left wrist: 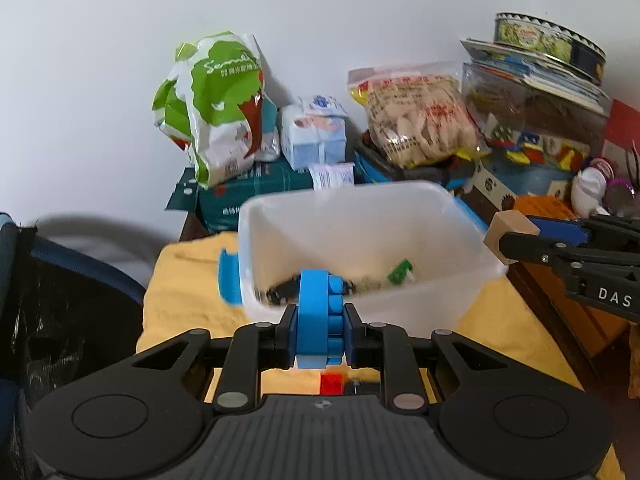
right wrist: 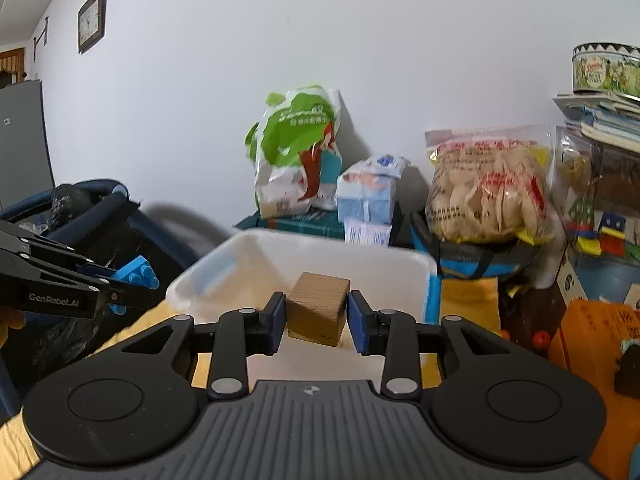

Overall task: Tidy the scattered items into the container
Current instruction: 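Carry brick and cube over the white bin and open both grippers, then move both grippers back toward the toys, right toward the green brick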

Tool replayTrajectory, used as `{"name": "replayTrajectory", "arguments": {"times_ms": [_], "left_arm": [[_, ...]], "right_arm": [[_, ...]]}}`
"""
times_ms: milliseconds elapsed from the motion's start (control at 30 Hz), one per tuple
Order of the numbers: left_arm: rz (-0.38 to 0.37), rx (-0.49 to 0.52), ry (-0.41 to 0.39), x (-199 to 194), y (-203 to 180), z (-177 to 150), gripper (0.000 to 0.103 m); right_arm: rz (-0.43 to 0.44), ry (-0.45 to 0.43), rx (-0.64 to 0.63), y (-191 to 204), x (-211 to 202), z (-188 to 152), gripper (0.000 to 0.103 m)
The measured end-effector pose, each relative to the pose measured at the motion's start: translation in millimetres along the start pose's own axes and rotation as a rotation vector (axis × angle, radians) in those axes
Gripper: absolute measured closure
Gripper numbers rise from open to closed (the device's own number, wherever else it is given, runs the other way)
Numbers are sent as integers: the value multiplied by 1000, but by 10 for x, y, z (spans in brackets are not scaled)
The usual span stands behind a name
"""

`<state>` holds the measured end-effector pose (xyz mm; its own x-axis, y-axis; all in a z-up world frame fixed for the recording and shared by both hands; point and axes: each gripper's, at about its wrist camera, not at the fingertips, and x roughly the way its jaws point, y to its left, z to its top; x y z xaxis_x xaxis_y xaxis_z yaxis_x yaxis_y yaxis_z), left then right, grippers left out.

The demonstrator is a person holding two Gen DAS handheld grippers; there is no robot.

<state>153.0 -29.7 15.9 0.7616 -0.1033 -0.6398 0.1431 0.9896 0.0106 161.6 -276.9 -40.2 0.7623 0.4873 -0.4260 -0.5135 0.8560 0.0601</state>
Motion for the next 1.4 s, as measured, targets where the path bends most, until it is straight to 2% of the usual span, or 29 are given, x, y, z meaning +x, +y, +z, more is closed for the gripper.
{"name": "replayTrajectory", "arguments": {"times_ms": [200,333,400,433,467,500,533,567,700,867,1000,1200,1400], "left_arm": [[-8,3,6,236,56,315,78],[-7,12,37,472,47,455,77],[-10,9,66,603,52,501,73],[-7,10,76,661,50,515,66],[1,11,82,705,54,522,53],[13,10,87,748,61,525,50],[22,8,91,785,79,524,49],[27,4,97,805,96,515,49],[27,-2,103,781,164,434,49],[5,11,58,501,162,142,49],[-21,55,12,183,-20,-314,49],[-58,124,75,99,-400,-988,49],[-94,205,105,214,-711,-1325,48]], "right_arm": [[-18,19,-2,-49,197,180,66],[-30,67,4,-98,423,207,66],[-39,90,13,-135,548,208,66],[-44,105,19,-154,607,212,65],[-47,118,23,-174,669,216,64],[-54,127,24,-190,720,220,61],[-63,129,22,-203,760,221,45],[-67,125,20,-215,780,222,38],[-65,110,21,-251,734,228,39],[-56,58,33,-252,404,145,39],[-44,30,10,-170,45,-148,39],[-64,155,7,-109,44,-767,39],[-62,210,2,-99,203,-1068,39]]}}
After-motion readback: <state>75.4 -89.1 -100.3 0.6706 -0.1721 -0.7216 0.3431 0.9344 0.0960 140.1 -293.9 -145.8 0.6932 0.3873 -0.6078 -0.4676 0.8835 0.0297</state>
